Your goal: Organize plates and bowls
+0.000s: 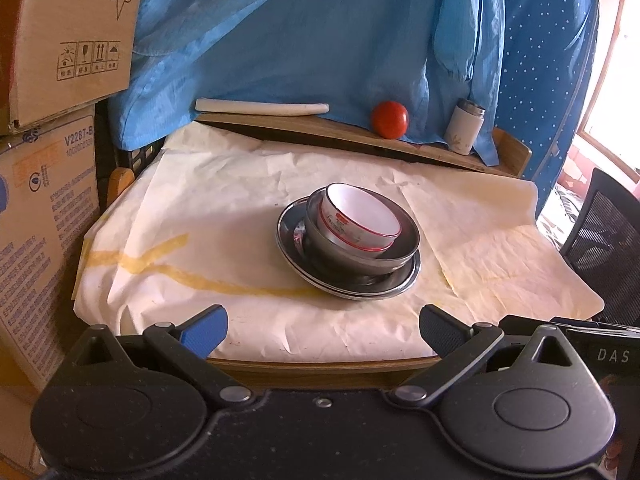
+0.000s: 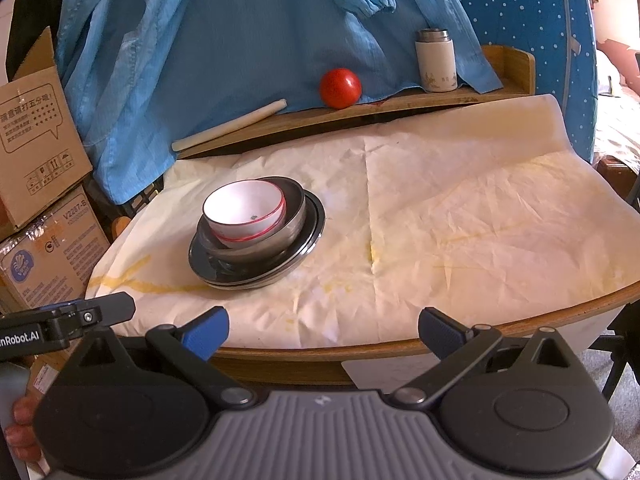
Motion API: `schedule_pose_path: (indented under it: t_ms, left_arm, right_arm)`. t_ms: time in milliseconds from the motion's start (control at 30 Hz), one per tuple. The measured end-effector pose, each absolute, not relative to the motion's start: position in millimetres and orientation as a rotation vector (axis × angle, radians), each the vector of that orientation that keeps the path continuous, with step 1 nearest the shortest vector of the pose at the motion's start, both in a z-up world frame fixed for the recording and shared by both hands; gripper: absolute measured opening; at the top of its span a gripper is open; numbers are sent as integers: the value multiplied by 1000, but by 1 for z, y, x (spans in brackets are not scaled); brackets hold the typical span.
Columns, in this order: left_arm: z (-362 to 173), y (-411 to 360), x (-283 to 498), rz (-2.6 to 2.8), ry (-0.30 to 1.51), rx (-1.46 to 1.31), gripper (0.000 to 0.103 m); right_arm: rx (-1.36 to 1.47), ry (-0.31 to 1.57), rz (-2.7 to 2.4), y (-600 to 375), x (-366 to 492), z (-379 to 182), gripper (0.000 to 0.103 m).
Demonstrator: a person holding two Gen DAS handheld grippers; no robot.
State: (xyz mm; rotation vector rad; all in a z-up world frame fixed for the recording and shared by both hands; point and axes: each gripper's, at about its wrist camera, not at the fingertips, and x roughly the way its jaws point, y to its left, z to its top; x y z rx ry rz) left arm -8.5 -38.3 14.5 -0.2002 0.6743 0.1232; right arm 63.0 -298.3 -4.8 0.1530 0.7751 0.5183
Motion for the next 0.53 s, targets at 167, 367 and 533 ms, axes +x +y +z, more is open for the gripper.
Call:
schedule_pose_path:
  t_ms: [167, 367, 533]
  left_arm:
    - [14, -38, -8, 123, 677, -201, 102]
    - [12, -38, -6, 121, 680, -200, 101]
    - [11, -36, -4, 121, 686, -200, 101]
  right_arm:
    - [153, 782, 522, -298, 67, -7, 103]
    - [155, 792, 524, -295, 71, -8, 103]
    - [153, 798, 528, -293, 73, -8, 103]
